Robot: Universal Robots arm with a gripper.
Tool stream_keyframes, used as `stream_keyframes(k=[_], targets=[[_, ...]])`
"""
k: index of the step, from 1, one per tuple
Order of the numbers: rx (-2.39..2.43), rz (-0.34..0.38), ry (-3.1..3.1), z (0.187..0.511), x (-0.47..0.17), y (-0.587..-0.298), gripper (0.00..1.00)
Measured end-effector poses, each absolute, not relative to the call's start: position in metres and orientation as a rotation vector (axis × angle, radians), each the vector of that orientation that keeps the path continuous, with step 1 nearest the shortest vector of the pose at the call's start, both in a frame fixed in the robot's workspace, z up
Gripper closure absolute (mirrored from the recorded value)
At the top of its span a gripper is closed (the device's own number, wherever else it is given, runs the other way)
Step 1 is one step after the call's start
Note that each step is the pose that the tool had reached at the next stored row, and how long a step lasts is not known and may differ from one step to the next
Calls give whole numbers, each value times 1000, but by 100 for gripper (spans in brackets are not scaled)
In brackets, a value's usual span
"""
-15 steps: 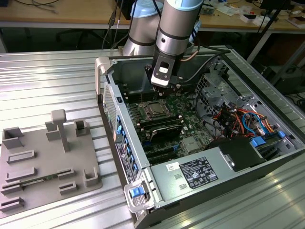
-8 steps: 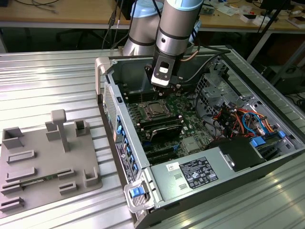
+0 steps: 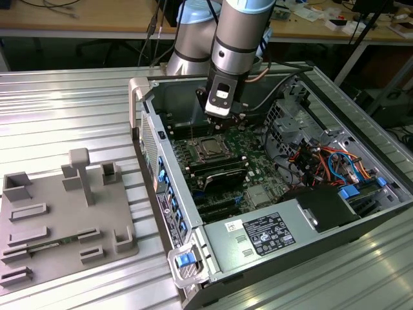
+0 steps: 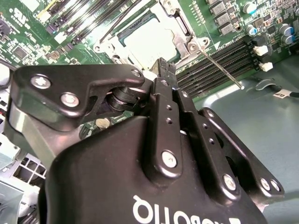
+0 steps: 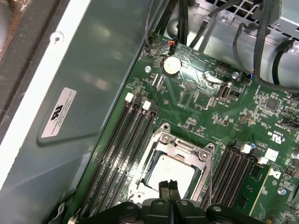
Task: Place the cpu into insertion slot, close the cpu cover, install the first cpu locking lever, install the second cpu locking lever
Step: 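Install the first cpu locking lever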
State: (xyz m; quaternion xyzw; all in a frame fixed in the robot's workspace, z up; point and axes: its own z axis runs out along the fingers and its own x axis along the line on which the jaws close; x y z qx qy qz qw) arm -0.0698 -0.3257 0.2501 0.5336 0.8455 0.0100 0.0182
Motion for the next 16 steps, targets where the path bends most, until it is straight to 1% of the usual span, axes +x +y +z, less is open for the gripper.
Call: stream_keyframes(k=[7,16], targets=[[1612,31,2655,250,-74,-326,89],[1611,31,2655,250,-95,-326,89]])
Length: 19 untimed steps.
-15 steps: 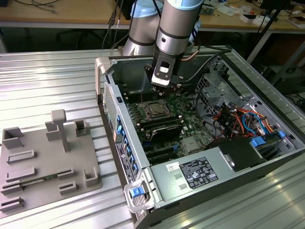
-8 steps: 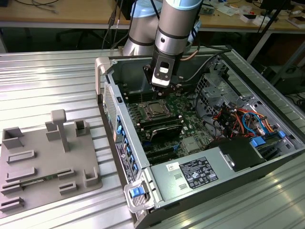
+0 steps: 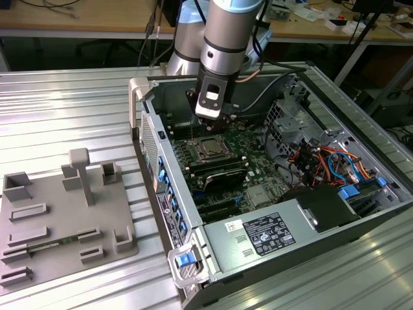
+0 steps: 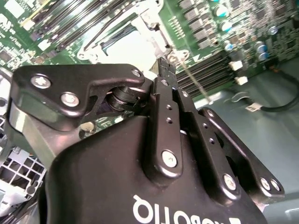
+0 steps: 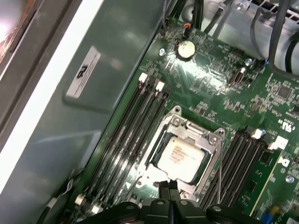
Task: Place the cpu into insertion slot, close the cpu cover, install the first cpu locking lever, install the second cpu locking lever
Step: 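Install the first cpu locking lever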
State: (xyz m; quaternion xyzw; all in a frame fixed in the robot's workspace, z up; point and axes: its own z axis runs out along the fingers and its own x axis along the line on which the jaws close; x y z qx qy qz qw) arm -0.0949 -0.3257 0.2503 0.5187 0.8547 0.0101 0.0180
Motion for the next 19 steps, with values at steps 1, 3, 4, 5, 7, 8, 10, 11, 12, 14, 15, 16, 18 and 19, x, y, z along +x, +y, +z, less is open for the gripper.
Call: stream_keyframes(k=[1,3,4,5,7,8,10,11,12,14,15,16,18,19], targets=[[1611,31,2655,250,-97,-326,89],[1609,31,2656,250,-101,-326,89],[1604,32,2659,250,-102,-326,89],[1596,32,2664,250,-102,-326,89],[1560,32,2686,251,-102,-326,89],[1530,33,2703,251,-102,-326,89],[1472,34,2736,253,-102,-326,89],[1451,35,2747,254,-102,-326,89],[1447,35,2749,254,-102,-326,89],[1446,35,2750,255,-102,-326,89],[1446,35,2750,255,-102,-326,89],[1446,35,2750,255,-102,-326,89],[1446,35,2750,255,-102,-326,89],[1446,35,2750,255,-102,-326,89]])
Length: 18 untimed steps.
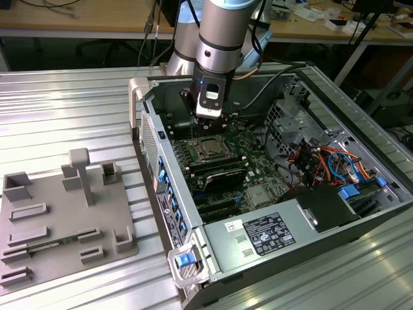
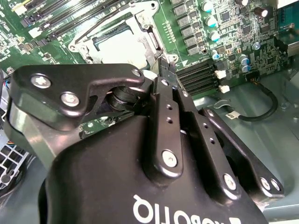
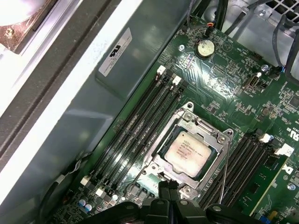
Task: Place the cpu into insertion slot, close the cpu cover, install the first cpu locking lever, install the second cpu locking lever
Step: 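Install the first cpu locking lever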
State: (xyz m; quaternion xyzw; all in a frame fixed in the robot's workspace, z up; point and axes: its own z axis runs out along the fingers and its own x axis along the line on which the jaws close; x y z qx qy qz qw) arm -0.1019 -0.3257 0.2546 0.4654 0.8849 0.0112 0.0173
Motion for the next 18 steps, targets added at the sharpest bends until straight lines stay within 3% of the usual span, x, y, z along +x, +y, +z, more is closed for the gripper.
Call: stream_keyframes(k=[18], targets=[[1299,38,2824,255,-107,-326,89]])
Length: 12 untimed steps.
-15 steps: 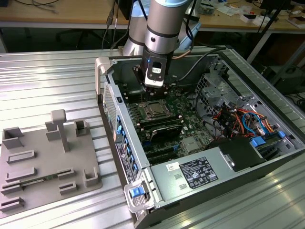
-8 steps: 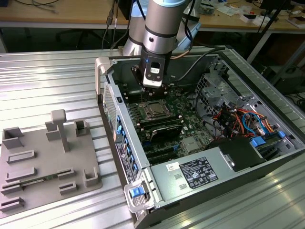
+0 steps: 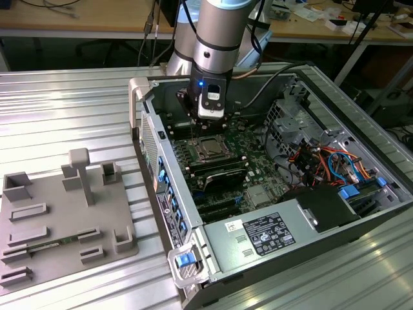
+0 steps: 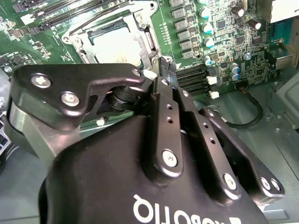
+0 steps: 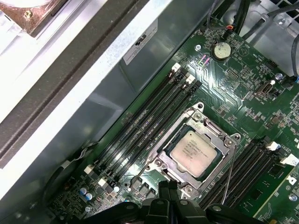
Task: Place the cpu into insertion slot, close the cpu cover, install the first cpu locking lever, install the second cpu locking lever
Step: 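Install the first cpu locking lever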
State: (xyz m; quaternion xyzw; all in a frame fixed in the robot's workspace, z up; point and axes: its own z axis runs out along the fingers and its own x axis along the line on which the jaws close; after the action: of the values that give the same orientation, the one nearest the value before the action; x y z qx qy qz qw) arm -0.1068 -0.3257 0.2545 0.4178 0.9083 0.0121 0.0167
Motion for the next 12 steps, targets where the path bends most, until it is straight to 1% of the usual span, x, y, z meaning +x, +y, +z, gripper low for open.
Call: stream_keyframes(k=[12], targets=[[1286,38,2830,255,-107,-326,89]])
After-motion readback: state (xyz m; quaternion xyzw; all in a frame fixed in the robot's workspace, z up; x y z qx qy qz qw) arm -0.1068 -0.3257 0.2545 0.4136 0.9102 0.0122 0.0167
